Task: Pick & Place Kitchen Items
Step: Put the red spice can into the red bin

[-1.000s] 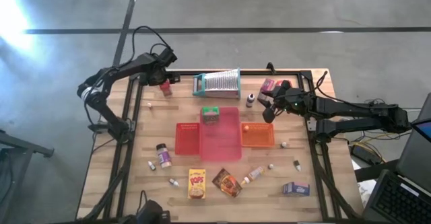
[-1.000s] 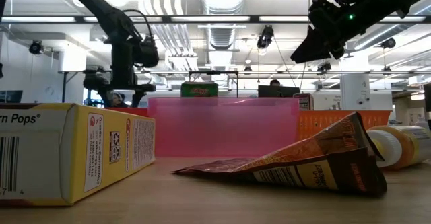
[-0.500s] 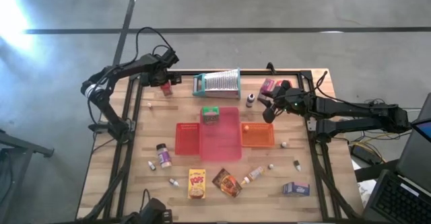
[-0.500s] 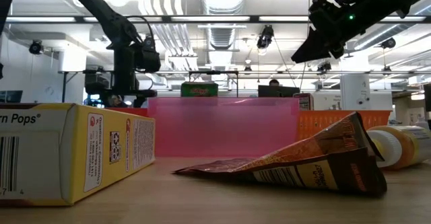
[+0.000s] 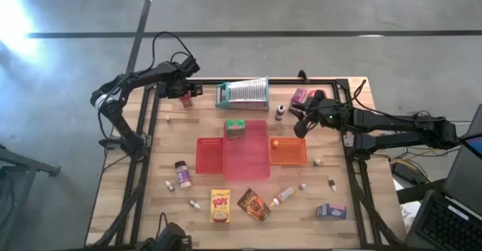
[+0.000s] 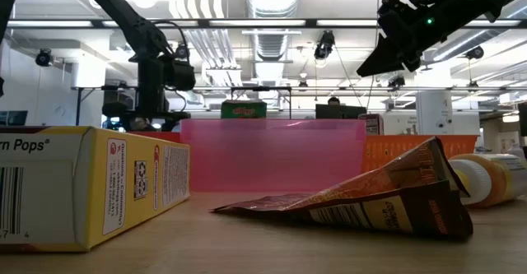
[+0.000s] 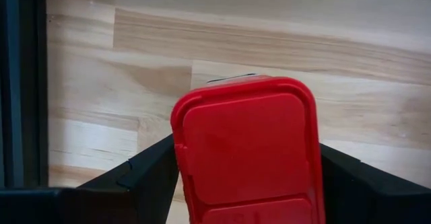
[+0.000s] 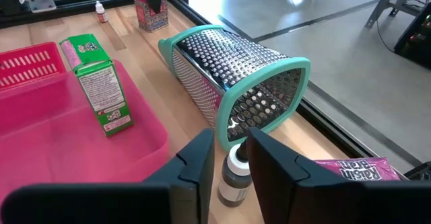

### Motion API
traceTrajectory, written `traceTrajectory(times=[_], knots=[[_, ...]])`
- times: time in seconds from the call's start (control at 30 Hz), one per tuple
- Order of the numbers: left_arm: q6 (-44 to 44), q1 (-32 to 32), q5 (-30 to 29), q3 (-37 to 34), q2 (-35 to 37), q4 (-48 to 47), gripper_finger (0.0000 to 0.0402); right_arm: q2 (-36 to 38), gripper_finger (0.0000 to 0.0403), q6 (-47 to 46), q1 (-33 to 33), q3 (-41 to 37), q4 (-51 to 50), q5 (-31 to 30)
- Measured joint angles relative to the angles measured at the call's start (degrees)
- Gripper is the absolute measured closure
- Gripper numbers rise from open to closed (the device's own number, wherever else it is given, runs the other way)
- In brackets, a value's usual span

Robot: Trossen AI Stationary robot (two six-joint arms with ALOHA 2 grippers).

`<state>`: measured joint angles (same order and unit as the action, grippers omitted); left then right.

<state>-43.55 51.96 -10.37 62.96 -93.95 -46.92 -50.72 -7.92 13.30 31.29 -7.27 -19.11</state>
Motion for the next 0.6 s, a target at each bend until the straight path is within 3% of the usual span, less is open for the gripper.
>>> traceTrajectory(times=[0.23, 0.5, 0.6], knots=[[0.3, 0.0, 0.0, 0.0, 0.0, 0.3, 0.0122, 0.0, 0.0333, 0.0, 0.0, 0.0, 0.0, 0.0], [0.7, 0.0, 0.5, 0.0, 0.0, 0.4, 0.018, 0.0, 0.0322, 1.3, 0.0, 0.0, 0.1, -0.1], [1.5, 0.0, 0.6, 0.0, 0.0, 0.4, 0.0184, 0.0, 0.0312, 1.1, 0.0, 0.0, 0.2, -0.1]])
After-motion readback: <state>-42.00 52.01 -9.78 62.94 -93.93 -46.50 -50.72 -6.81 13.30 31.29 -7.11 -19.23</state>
